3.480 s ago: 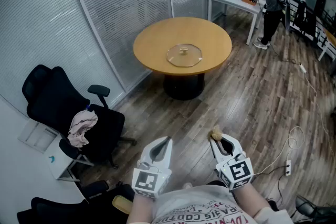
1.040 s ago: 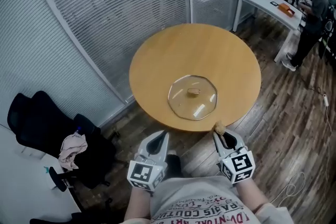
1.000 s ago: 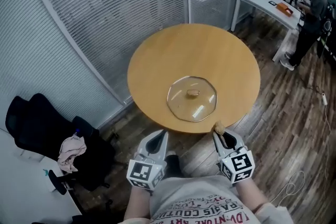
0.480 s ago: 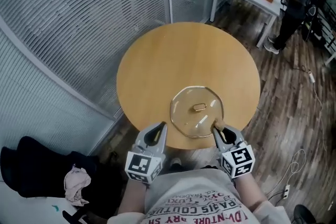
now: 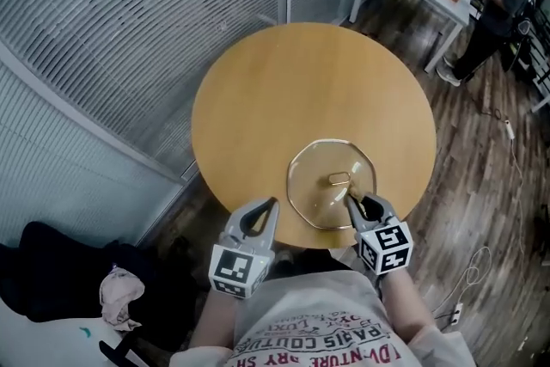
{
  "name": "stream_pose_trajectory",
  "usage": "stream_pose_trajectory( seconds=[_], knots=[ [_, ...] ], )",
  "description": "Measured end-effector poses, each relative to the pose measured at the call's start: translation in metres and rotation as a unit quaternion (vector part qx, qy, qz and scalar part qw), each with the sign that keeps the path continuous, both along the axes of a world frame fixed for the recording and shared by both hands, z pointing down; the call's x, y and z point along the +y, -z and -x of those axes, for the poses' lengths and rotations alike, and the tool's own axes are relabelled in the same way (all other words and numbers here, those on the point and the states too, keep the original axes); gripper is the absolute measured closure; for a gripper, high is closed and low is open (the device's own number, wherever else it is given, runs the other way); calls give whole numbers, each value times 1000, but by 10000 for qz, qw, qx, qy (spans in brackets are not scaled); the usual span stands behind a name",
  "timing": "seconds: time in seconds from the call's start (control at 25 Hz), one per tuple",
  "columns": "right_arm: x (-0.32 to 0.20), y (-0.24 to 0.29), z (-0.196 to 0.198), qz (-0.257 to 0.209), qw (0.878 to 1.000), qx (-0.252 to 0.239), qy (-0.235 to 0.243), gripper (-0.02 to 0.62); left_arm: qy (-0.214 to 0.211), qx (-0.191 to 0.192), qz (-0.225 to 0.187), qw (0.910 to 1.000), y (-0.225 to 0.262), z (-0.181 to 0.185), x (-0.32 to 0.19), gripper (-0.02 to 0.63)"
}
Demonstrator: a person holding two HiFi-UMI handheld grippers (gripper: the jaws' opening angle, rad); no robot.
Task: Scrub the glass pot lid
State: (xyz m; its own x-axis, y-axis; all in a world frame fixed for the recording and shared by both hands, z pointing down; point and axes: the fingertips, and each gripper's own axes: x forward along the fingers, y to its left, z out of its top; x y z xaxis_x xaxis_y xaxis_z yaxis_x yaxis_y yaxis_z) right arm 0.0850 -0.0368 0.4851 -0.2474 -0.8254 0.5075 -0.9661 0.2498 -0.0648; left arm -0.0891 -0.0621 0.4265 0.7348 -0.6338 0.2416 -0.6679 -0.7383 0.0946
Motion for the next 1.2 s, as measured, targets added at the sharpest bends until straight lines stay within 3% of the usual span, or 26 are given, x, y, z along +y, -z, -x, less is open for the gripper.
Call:
stream_pose_trajectory(
  seconds=[0.28, 0.44, 0.64, 0.92, 1.2],
  knots=[
    [-58, -26, -22, 271, 9980, 354, 457, 538, 635, 169, 59, 9978, -12, -3, -31, 598],
    [-88, -57, -41, 789, 9928, 466, 775, 538, 926, 337, 65, 9951, -10, -10, -45, 598],
    [-114, -115, -55, 1726, 9744, 535, 1335, 538, 1106, 252, 213, 9933, -24, -20, -66, 598],
    [-135, -157, -67, 2307, 9558, 533, 1742, 538, 1286, 91, 393, 9909, -38, -32, -80, 598],
    [-143, -180, -48, 2958, 9334, 275, 2010, 537, 1462, 37, 526, 9878, -44, -25, -84, 598]
  ],
)
